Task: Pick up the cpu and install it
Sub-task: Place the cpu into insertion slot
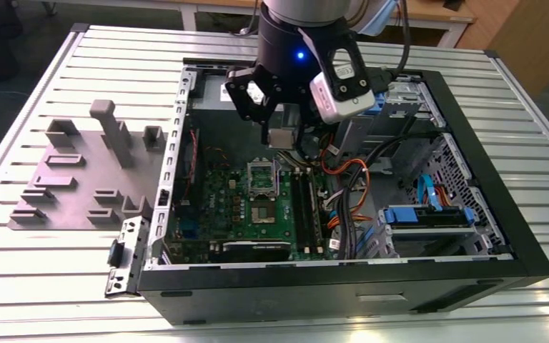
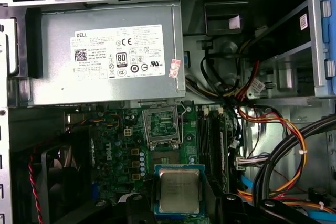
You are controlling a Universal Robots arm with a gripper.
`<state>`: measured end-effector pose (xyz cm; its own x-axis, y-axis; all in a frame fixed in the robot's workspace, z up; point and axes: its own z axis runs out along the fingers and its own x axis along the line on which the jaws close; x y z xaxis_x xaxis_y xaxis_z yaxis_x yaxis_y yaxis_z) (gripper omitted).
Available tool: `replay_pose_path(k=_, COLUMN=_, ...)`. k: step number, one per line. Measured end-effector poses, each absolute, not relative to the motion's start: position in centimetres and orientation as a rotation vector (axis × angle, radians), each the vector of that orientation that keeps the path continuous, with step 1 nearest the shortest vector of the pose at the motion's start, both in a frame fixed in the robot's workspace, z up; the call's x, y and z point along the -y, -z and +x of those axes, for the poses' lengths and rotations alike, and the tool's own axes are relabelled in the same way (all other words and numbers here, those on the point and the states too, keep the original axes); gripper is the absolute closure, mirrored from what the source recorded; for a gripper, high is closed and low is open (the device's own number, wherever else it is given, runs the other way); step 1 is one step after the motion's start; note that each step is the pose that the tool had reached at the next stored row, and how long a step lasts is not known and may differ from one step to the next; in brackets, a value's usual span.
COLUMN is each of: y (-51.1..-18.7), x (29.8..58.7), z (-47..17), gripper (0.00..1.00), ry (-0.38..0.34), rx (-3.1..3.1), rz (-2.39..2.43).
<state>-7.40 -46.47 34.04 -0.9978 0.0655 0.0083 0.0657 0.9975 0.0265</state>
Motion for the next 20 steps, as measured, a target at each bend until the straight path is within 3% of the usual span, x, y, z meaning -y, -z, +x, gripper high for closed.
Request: replay_pose_path(k=20, y=-33.24, x=46.47, z=-7.48, gripper=0.53, ry=0.042, rx=3.133, rz=-0.02)
